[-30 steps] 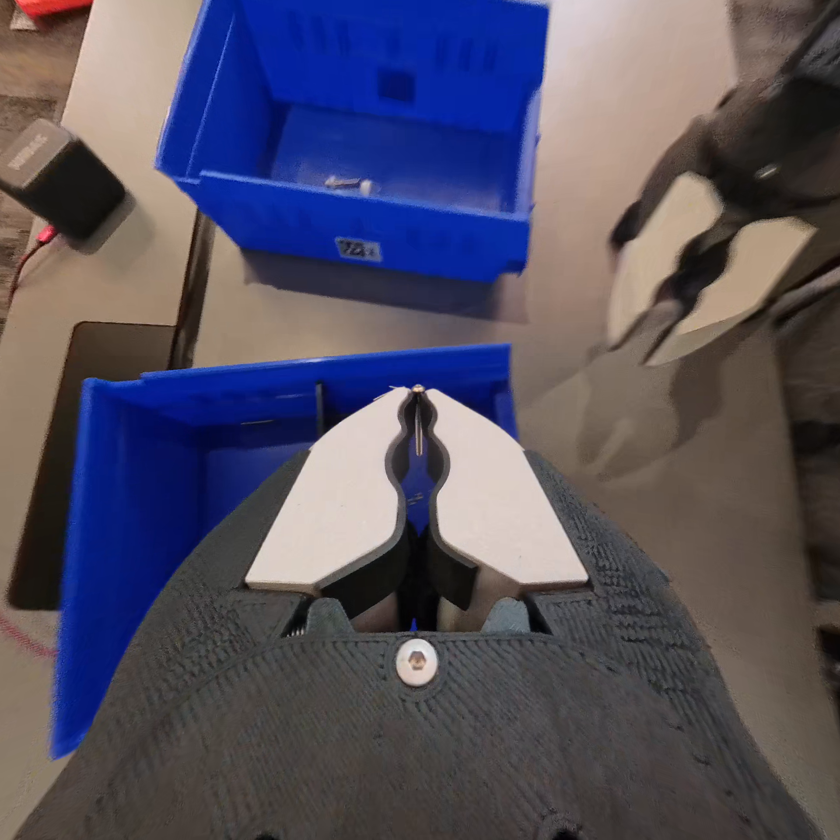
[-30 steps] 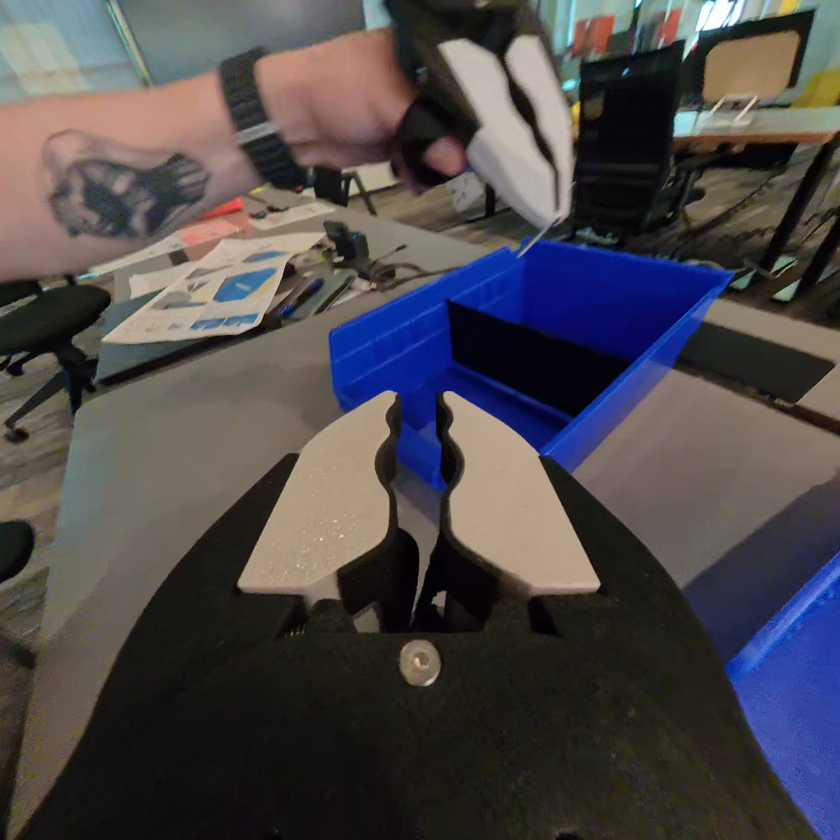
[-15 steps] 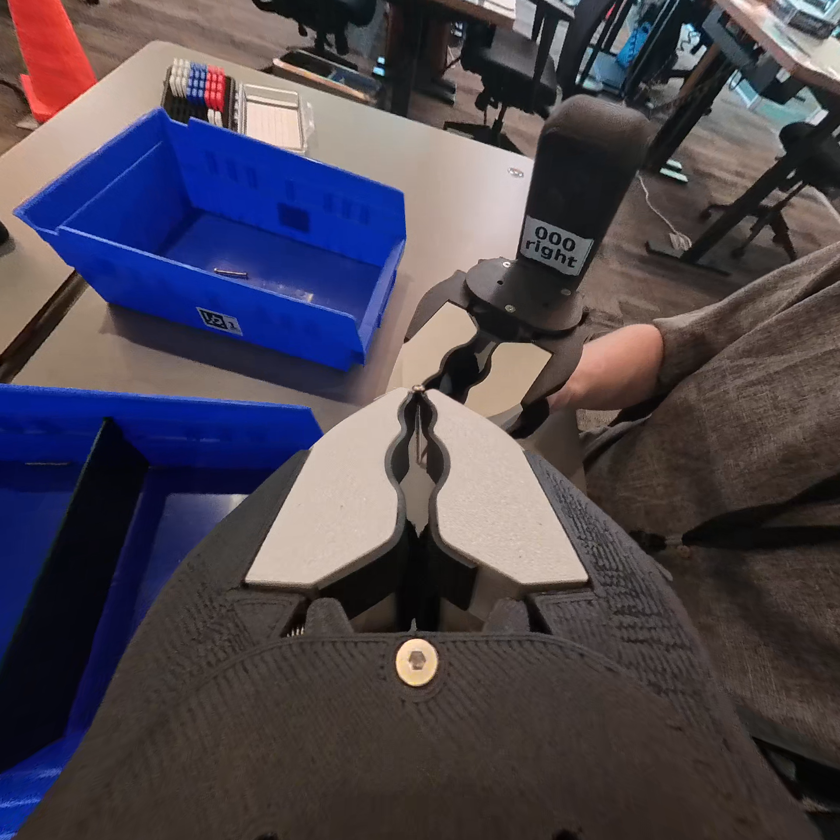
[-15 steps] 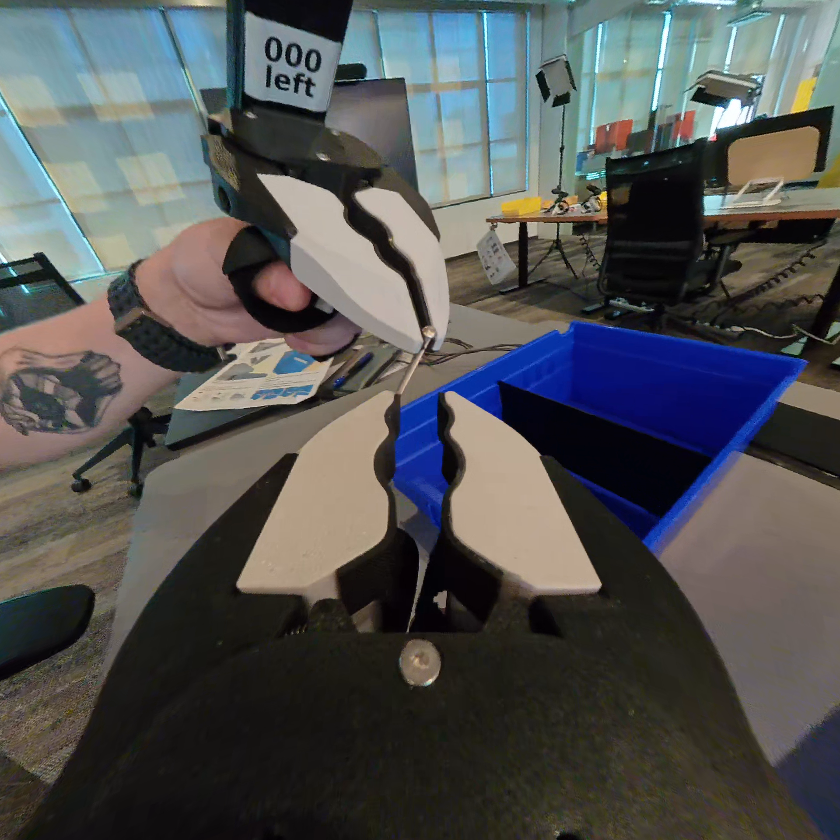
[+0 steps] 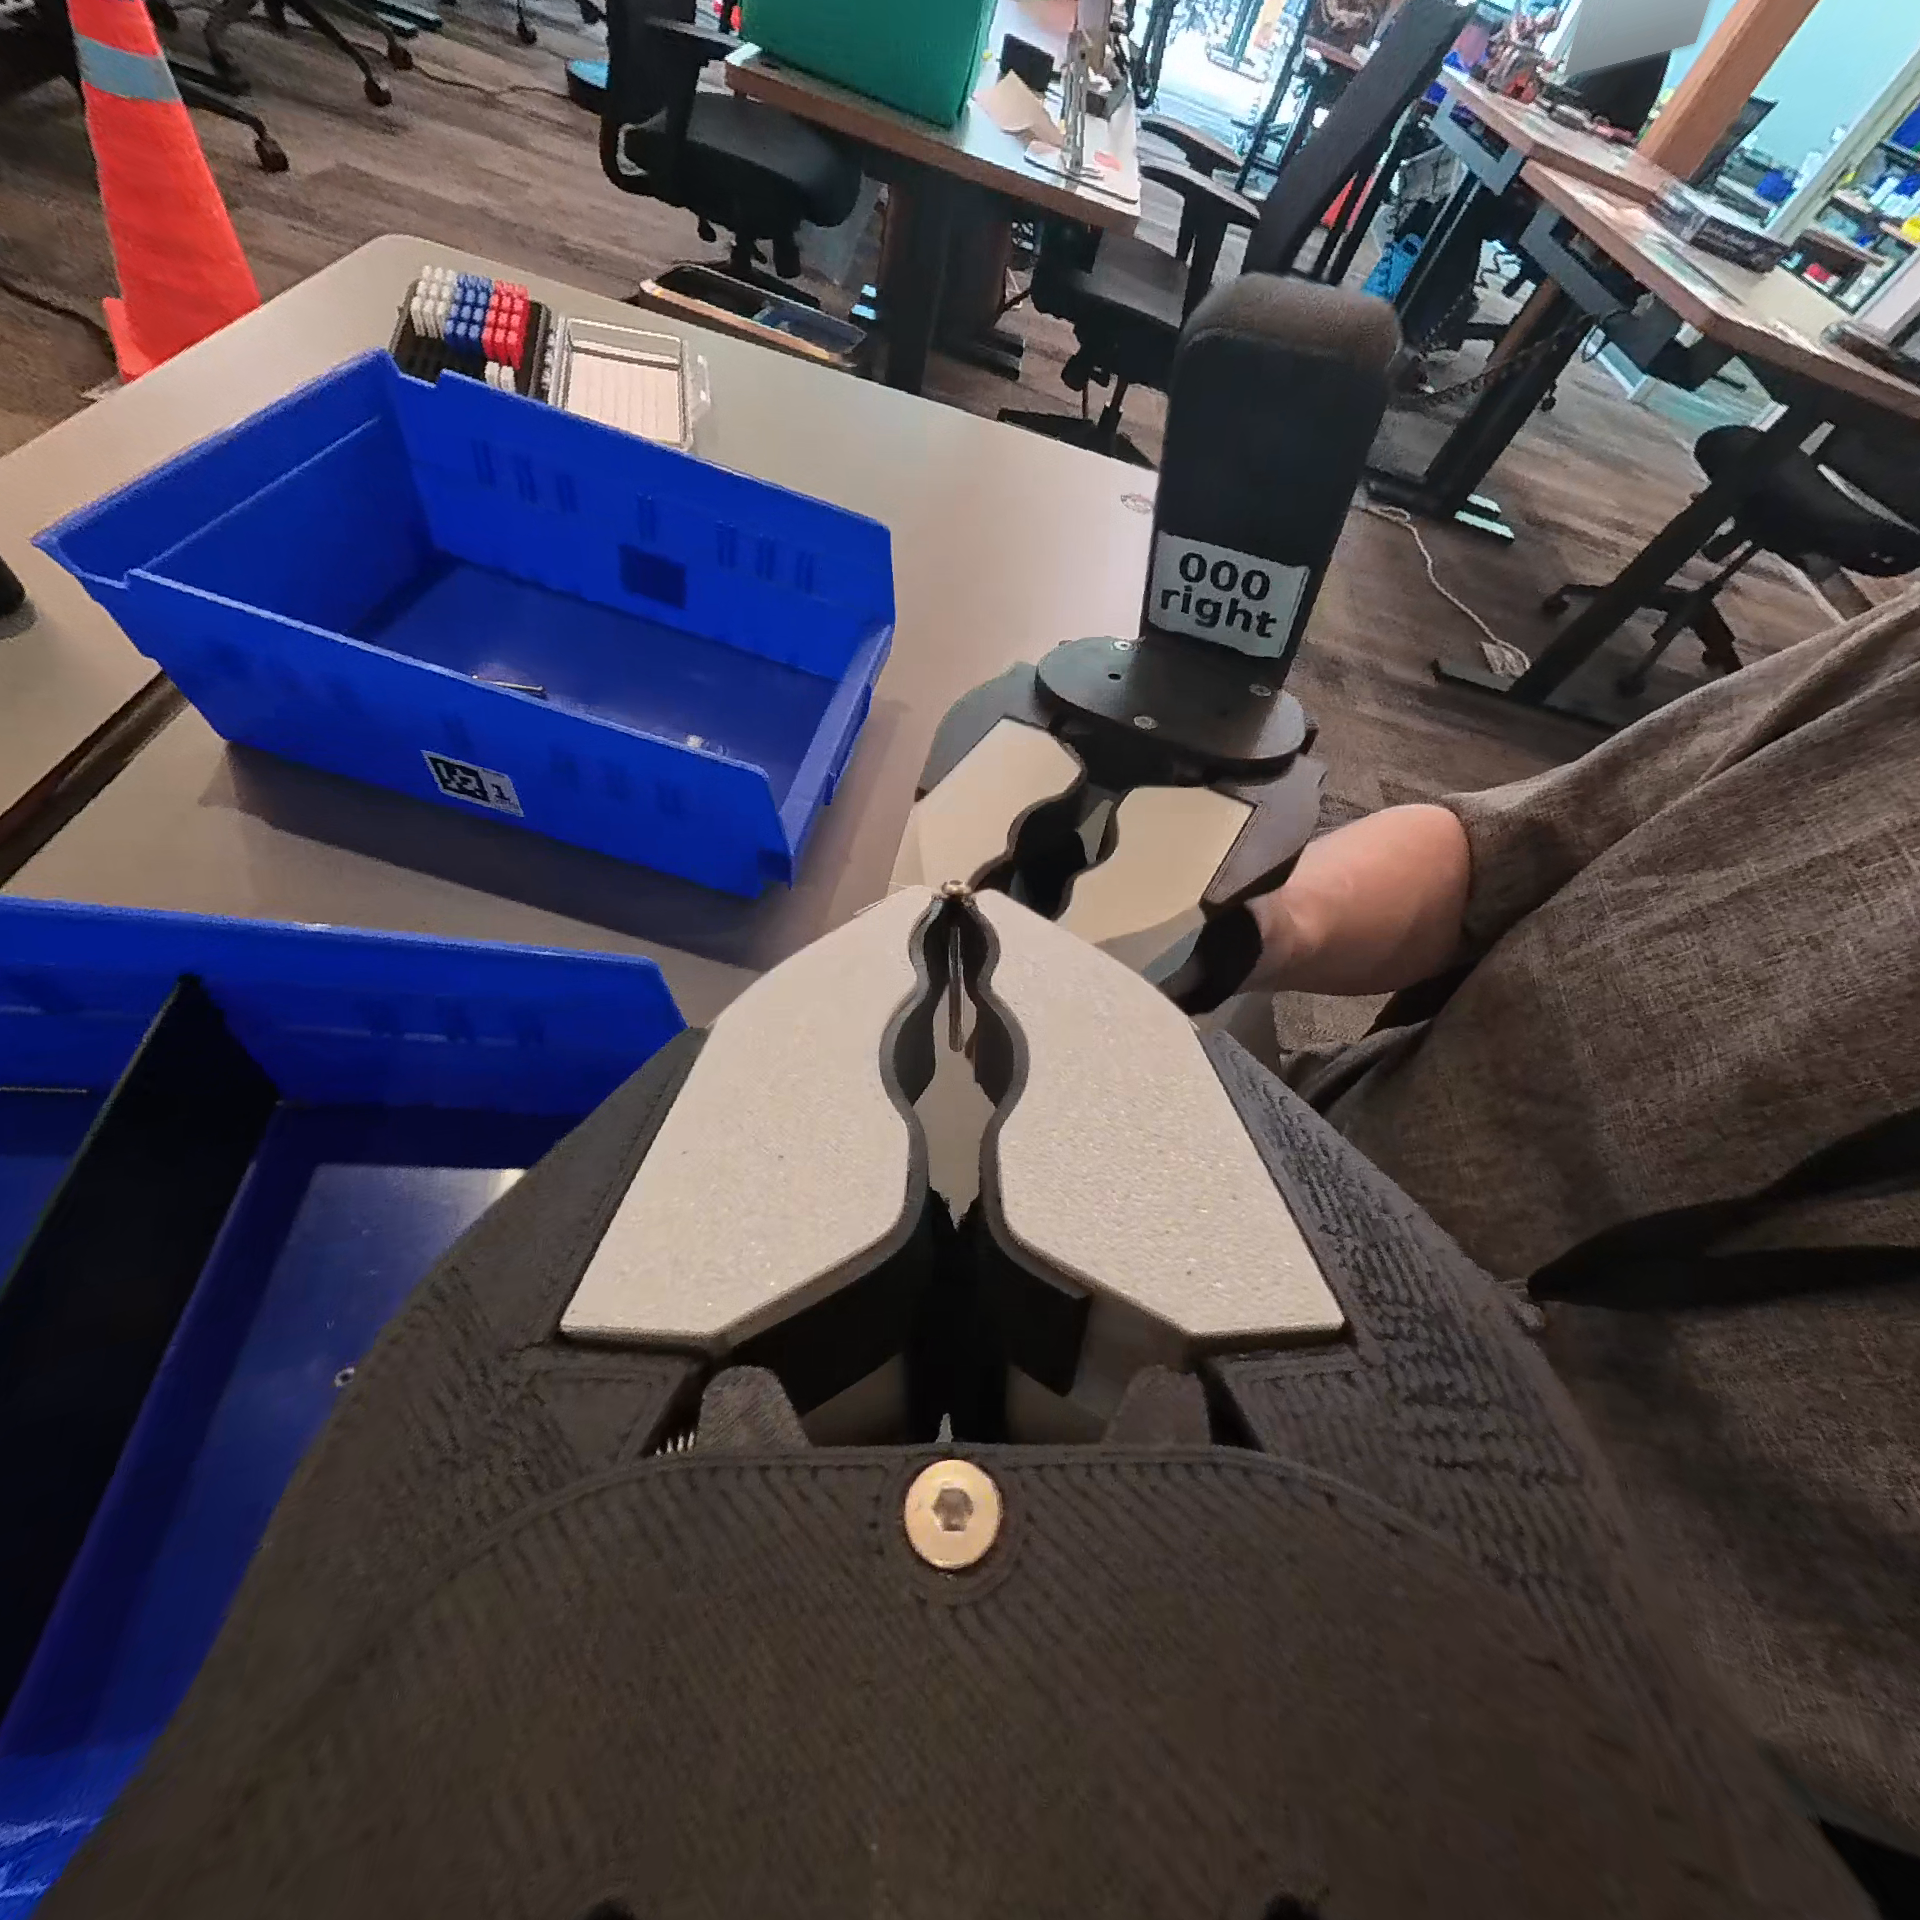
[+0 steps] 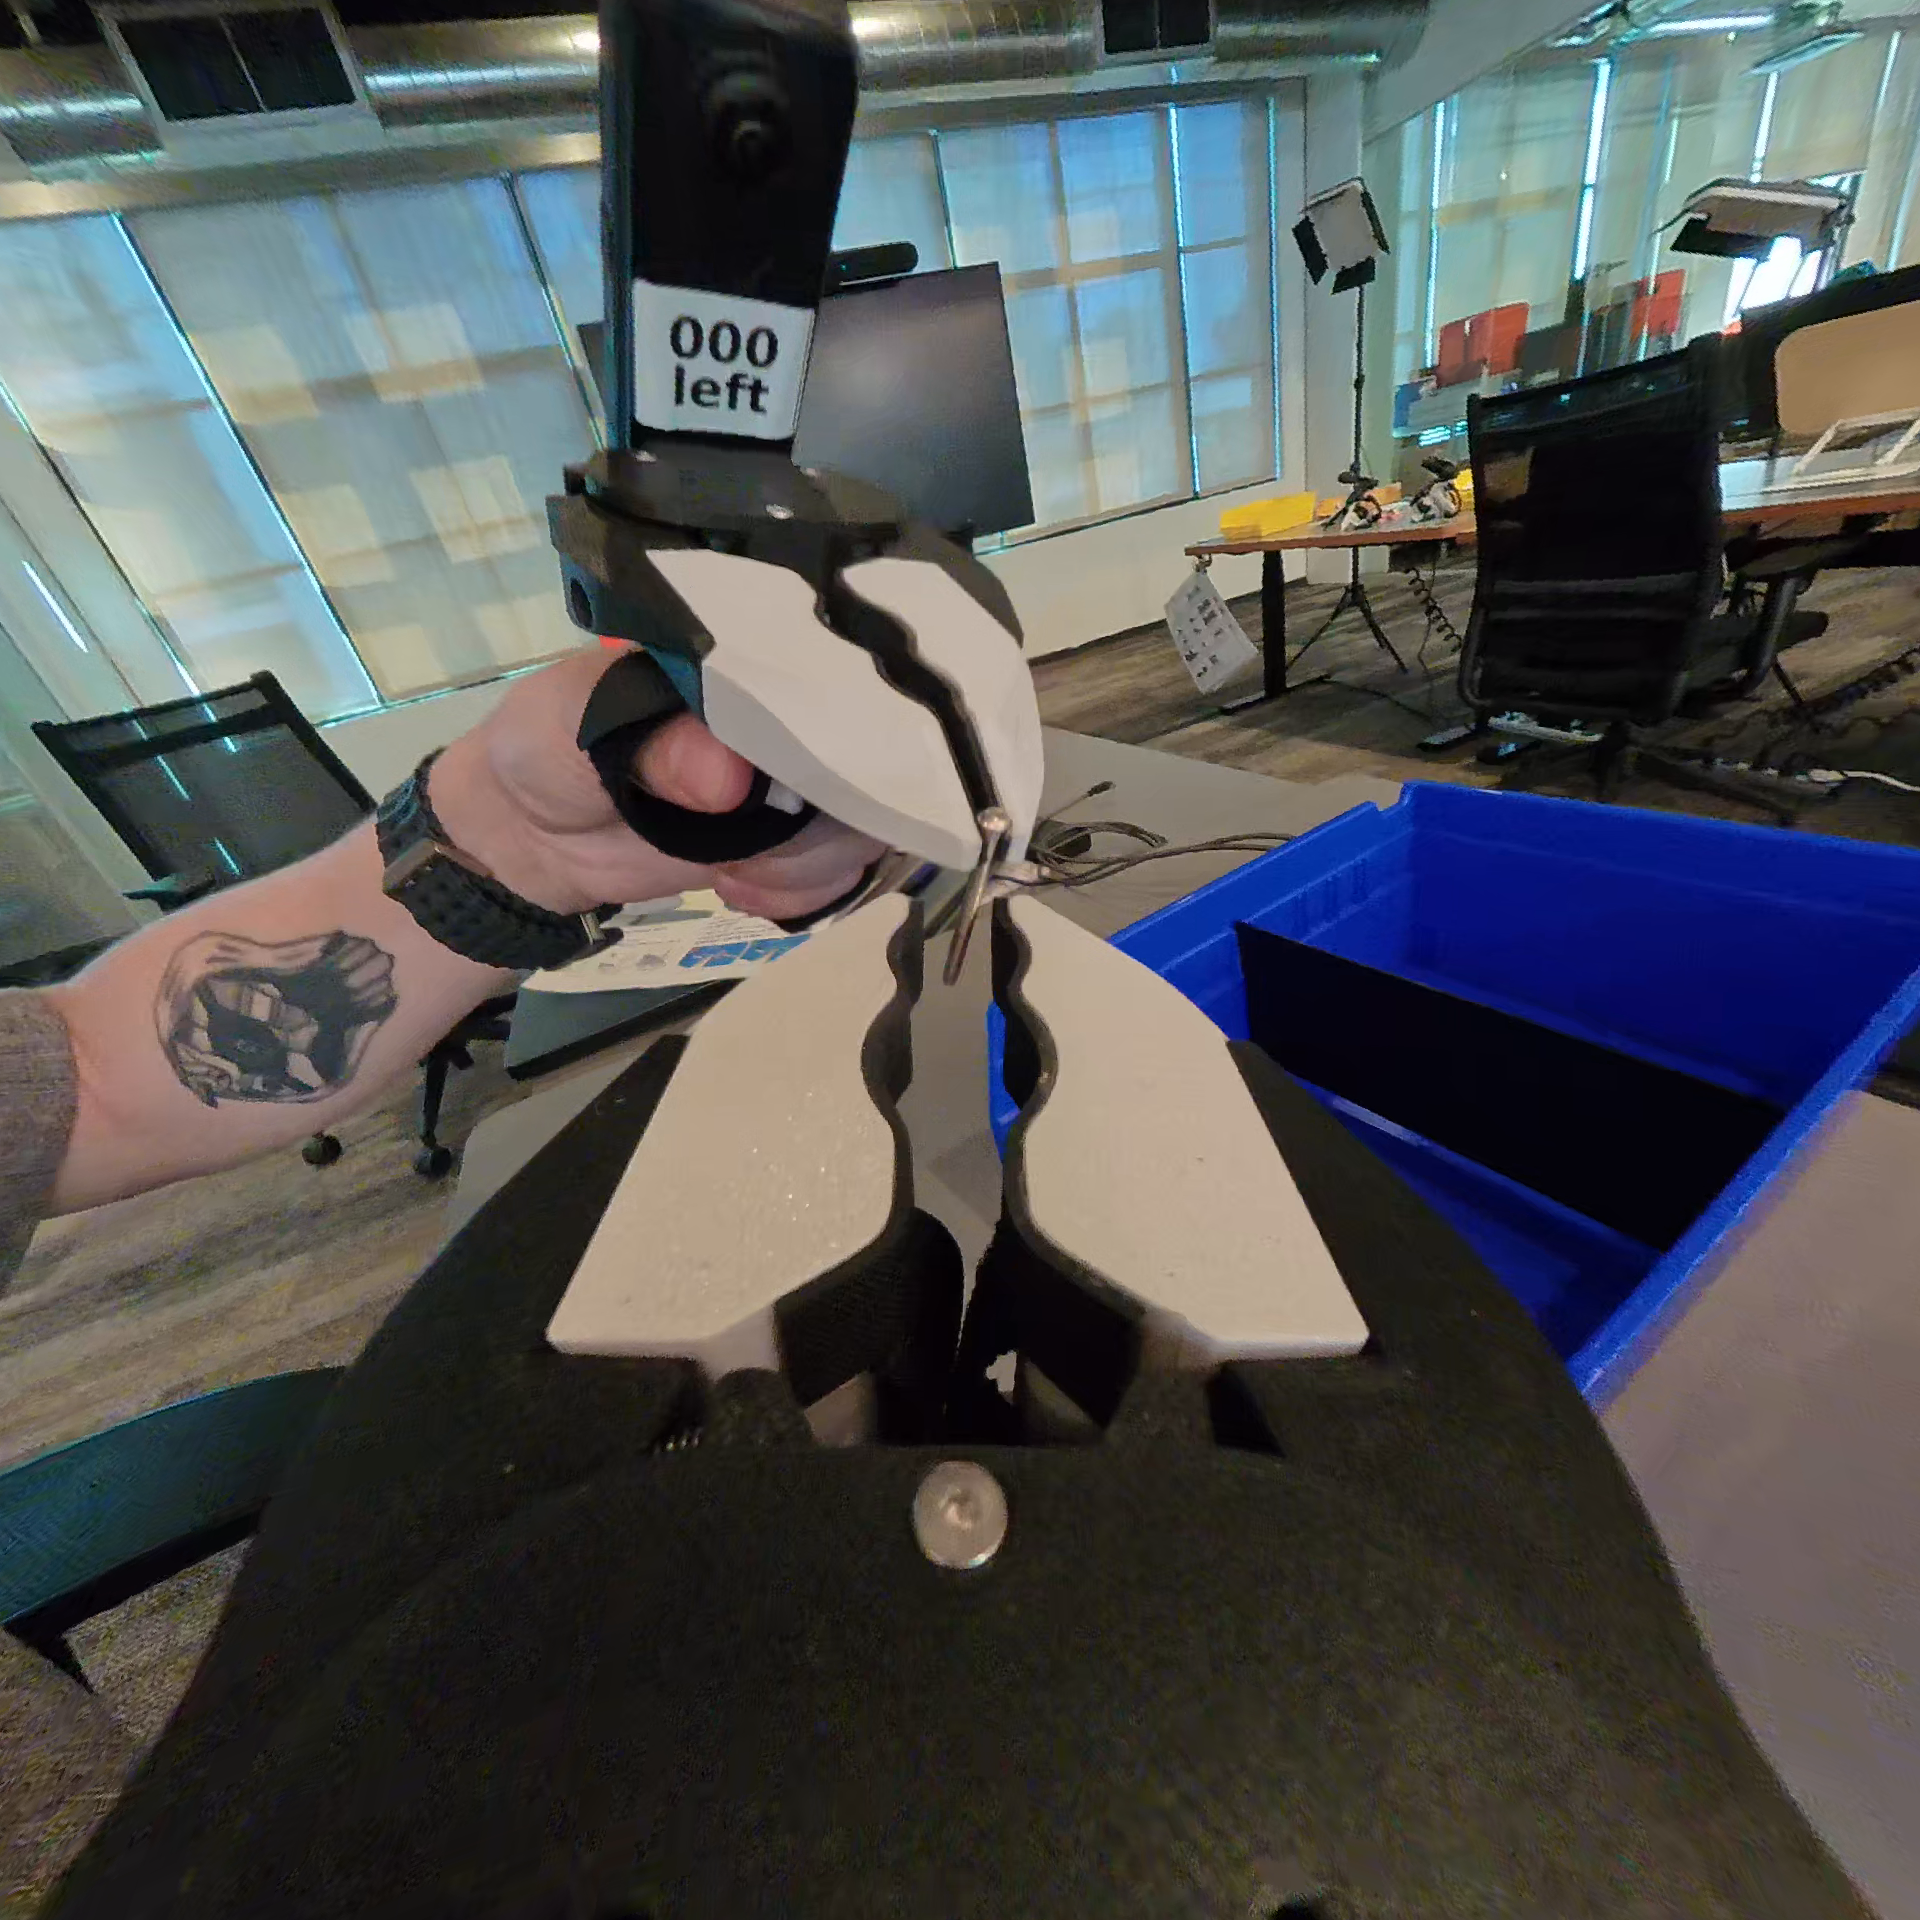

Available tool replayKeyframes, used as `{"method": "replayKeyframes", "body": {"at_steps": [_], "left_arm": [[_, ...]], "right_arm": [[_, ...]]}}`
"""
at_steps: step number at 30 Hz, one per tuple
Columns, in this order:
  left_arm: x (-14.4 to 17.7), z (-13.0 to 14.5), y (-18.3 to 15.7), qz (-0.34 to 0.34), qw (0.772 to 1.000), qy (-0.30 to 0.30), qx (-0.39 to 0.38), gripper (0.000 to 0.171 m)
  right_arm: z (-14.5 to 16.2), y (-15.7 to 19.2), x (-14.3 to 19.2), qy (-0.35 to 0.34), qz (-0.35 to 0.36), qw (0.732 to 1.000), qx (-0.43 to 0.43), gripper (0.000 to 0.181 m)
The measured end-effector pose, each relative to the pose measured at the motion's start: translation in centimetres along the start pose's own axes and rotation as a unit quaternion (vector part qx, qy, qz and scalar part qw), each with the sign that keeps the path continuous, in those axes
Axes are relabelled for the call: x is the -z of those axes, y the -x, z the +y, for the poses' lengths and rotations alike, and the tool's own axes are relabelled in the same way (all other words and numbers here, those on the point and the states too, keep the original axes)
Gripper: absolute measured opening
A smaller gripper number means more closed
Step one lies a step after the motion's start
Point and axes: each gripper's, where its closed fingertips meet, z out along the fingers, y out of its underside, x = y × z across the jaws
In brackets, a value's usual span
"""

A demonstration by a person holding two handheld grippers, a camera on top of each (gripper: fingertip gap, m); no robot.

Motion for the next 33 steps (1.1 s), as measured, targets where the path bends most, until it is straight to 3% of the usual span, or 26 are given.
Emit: {"method": "replayKeyframes", "body": {"at_steps": [15, 21, 28, 33], "left_arm": [[-0.3, 1.4, -0.1, 0.000, 1.000, -0.003, 0.009, 0.003], [-0.3, 2.5, -0.1, -0.023, 0.999, 0.040, -0.020, 0.009], [0.0, 2.9, 0.1, -0.034, 0.998, 0.047, -0.025, 0.011], [-0.1, 3.4, -0.1, -0.033, 0.998, 0.056, -0.024, 0.010]], "right_arm": [[1.2, -0.1, 0.4, 0.048, 0.003, 0.999, 0.011, 0.002], [2.4, -0.6, 0.5, 0.137, 0.022, 0.987, 0.076, 0.002], [3.5, -0.6, 0.9, 0.256, 0.037, 0.949, 0.180, 0.002], [3.5, -0.6, 0.8, 0.279, 0.042, 0.937, 0.205, 0.002]]}}
